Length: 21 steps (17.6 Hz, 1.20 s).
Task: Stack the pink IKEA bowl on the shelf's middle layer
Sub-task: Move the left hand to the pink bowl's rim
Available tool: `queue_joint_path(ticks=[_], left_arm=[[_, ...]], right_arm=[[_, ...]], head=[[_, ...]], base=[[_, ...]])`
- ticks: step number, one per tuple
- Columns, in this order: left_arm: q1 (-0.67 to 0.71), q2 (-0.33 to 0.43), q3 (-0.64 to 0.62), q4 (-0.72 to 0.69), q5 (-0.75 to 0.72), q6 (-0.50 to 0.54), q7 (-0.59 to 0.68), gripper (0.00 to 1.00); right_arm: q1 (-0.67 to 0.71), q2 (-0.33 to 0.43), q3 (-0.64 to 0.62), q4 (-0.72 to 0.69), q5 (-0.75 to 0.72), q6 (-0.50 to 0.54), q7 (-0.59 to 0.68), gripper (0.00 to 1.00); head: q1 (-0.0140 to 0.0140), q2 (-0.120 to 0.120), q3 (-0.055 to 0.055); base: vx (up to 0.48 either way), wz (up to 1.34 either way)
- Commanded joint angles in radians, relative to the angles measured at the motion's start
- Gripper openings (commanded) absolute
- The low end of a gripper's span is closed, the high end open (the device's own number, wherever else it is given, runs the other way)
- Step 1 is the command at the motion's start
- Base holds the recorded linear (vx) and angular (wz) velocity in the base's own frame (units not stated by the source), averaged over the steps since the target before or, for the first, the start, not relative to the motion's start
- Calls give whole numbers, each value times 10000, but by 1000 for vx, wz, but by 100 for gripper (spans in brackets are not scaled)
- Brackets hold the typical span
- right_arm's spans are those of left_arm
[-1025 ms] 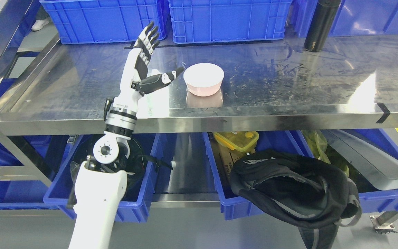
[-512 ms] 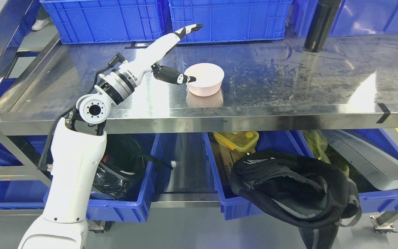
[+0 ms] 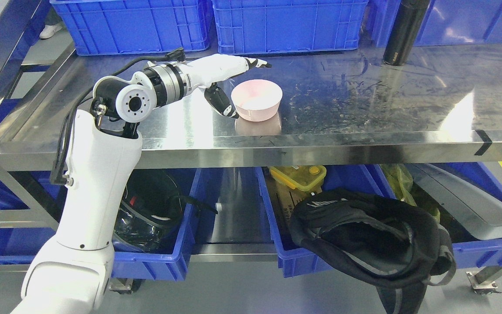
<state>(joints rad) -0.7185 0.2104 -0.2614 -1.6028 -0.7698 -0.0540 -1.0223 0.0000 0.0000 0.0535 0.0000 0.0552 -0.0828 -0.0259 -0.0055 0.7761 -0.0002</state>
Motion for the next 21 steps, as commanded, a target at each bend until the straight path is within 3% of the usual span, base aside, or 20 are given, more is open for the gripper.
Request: queue_joint_path(ticks=[1,7,21], left_arm=[[-302,-600,-1145,-94,-2027,49,-391,73],[388,-601,-1114,-17,-2501,49,-407,70],[113,-631,-930,1331,-2717,-43,7,70]], right_arm=[[230,-175,-13,-175,1,0,-2,100],[230,-175,2,-175,1,0,-2,100],[230,-175,2,-175,1,0,-2,100]], head=[[0,0,0],[0,0,0],[0,0,0]], base=[[0,0],[0,0],[0,0]])
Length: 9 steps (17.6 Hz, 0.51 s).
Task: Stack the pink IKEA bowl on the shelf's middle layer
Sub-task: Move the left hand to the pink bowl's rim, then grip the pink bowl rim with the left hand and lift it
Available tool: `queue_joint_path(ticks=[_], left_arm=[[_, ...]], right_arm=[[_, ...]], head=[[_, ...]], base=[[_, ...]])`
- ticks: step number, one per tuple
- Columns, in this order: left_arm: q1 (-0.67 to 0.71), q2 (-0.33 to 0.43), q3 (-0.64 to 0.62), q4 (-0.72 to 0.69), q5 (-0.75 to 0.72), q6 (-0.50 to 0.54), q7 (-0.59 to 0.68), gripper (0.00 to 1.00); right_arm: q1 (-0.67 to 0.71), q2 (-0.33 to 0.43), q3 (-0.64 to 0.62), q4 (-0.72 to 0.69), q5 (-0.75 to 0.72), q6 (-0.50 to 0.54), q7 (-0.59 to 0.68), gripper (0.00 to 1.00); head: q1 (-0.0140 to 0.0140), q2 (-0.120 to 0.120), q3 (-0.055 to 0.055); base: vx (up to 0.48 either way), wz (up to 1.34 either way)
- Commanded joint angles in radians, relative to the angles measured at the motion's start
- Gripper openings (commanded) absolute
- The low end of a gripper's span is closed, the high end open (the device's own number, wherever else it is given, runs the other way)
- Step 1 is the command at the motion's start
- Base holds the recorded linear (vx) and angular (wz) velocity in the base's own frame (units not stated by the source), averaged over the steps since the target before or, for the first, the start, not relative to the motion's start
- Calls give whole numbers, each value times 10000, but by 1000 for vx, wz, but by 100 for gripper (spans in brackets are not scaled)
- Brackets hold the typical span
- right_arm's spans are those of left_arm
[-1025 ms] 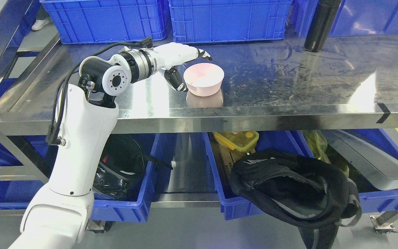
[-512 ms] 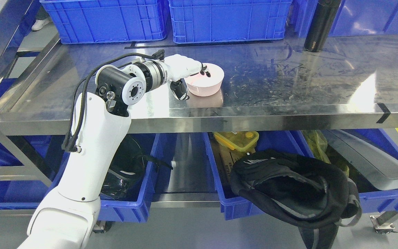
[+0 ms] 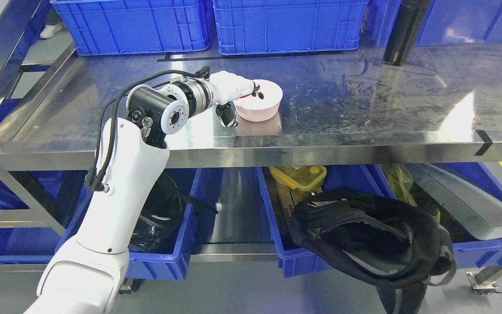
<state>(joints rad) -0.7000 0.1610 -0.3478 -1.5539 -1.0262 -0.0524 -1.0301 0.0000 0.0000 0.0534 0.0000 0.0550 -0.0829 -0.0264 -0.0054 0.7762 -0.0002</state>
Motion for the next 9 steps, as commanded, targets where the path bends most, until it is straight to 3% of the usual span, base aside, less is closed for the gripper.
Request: queue_joint_path(ticks=[1,5,9], left_arm=[[-72,-153,-65,935,-397,-59,85,69],[-72,-275,-111,1379,-476,-89,100,69],[-57,-949,-50,1931,-476,-503,284,69]], right_arm=[[230,-175,2,-175,2,0,3,100],[230,-175,2,-175,-13,0,3,100],[230,-175,2,-175,-13,0,3,100]], head=[[0,0,0],[0,0,0],[0,0,0]], base=[[0,0],[0,0],[0,0]])
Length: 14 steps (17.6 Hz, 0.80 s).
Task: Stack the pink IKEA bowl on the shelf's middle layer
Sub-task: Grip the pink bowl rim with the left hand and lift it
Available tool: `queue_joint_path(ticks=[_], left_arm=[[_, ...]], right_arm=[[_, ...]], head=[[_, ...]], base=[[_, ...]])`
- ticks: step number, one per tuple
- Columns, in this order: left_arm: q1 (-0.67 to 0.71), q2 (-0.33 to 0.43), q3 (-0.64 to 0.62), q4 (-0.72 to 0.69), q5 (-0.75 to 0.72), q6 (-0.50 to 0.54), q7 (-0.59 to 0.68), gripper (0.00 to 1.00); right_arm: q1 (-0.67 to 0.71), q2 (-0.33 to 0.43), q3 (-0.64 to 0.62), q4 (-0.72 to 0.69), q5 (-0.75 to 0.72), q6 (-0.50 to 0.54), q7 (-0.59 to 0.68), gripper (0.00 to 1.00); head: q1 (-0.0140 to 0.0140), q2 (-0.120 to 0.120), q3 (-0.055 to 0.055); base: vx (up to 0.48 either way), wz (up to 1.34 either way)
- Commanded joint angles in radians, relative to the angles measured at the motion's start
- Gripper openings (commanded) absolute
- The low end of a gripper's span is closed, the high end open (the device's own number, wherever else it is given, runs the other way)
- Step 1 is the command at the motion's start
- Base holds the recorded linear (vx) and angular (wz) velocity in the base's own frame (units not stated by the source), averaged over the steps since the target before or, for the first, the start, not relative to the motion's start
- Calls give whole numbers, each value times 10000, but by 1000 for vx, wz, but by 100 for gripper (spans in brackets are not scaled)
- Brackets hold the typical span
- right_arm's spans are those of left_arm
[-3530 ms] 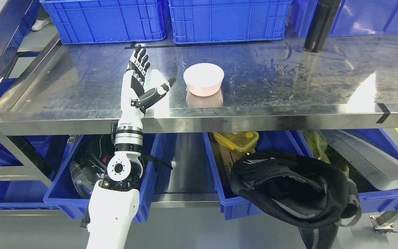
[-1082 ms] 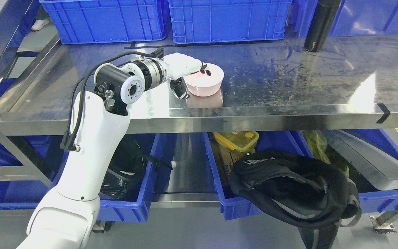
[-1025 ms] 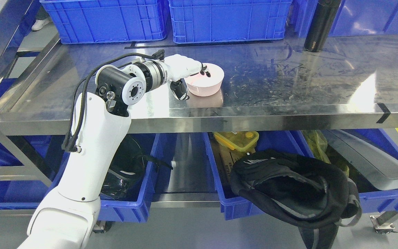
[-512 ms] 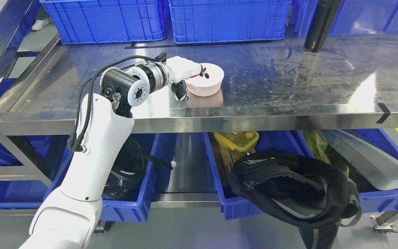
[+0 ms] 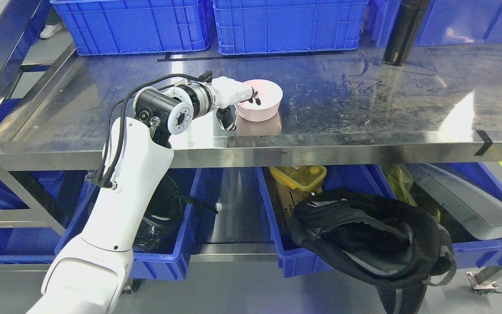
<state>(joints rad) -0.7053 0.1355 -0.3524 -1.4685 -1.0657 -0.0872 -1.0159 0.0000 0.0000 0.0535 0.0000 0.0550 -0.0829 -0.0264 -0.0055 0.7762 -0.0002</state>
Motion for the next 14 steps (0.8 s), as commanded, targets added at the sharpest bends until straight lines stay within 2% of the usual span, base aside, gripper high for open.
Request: queue_joint_path(ticks=[1,3,5,7,9,11,14], left_arm=[[-19,-832,-4,1140,-66,-171,173,68],[-19,-1002,-4,1171,-66,-354,219,67],[-34,-1002,11,1293,-81,-416,219,60],[-34,-972,42,1294,-81,-416,219,48],[-49,-971,255,1294,-51,-447,219,32],[-80,-1002,455,1278,-51,-477,219,23],[-202,-1180,1708,1278,56,-1775,235,1]], right_arm=[[230,-175,2,-175,2,0,3,100],[230,-175,2,-175,2,0,3,100],[230,-175,2,-175,2,0,3,100],[230,-175,2,-175,2,0,3,100],[230,-175,2,-175,2,0,3,100],[230,-175,2,-175,2,0,3,100],[230,-175,2,-175,2,0,3,100]], head=[[0,0,0],[0,0,0],[0,0,0],[0,0,0],[0,0,0],[0,0,0],[0,0,0]], base=[[0,0],[0,0],[0,0],[0,0],[0,0],[0,0],[0,0]])
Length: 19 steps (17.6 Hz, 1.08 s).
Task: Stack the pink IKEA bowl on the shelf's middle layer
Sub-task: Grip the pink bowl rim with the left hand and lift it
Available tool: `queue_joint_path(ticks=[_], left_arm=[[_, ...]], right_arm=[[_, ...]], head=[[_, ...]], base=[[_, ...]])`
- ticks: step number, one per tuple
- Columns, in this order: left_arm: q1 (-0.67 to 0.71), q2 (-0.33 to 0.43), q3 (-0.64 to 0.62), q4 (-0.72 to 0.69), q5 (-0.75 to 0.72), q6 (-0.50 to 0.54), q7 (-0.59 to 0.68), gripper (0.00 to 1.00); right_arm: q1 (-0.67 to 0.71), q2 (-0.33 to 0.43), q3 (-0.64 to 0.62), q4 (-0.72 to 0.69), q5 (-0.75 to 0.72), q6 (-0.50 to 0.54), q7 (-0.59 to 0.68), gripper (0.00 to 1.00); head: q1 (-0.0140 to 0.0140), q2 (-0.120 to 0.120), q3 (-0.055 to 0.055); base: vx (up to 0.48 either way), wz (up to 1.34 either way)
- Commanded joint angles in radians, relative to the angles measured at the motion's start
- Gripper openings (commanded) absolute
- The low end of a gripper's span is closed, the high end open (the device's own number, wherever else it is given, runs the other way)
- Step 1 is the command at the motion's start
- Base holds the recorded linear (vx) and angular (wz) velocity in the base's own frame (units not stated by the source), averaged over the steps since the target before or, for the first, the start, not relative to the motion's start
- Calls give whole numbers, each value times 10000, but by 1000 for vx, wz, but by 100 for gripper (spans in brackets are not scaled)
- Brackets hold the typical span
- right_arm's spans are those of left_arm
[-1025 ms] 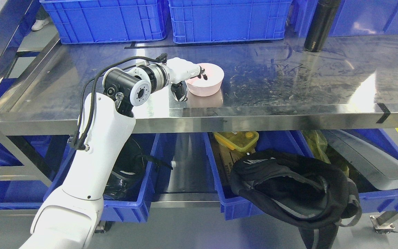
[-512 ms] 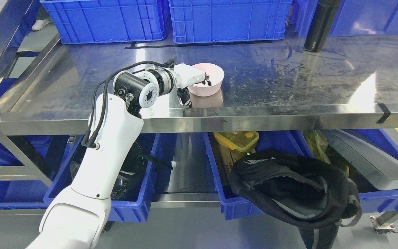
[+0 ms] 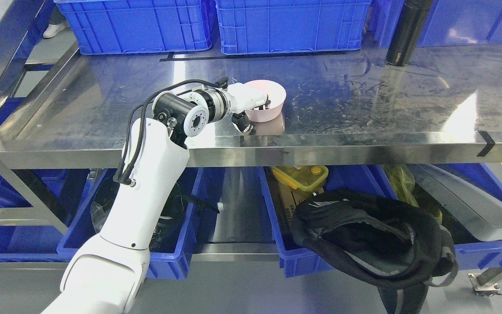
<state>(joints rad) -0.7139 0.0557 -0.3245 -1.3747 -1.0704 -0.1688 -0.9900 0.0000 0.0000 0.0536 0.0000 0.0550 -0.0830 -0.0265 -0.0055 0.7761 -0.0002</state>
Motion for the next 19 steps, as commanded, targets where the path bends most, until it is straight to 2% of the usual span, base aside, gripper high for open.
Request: queue_joint_path(ticks=[1,8,14,19], left_arm=[[-117,-382,1890,340,104,-1422,-25,1],[-132,-382,4024,-348,286,-3173,297,1],[-56,-382,4624,-1407,1421,-4691,527,1],[6,-382,4717,-1884,2005,-5322,542,0]], right_arm=[[230,-175,1,-175,2,2,4,100],[230,-175,1,-175,2,2,4,100],[230,-175,1,-175,2,2,4,100],[230,-175,1,-175,2,2,4,100]], head=[[0,0,0],[0,0,0],[0,0,0],[0,0,0]], base=[[0,0],[0,0],[0,0],[0,0]])
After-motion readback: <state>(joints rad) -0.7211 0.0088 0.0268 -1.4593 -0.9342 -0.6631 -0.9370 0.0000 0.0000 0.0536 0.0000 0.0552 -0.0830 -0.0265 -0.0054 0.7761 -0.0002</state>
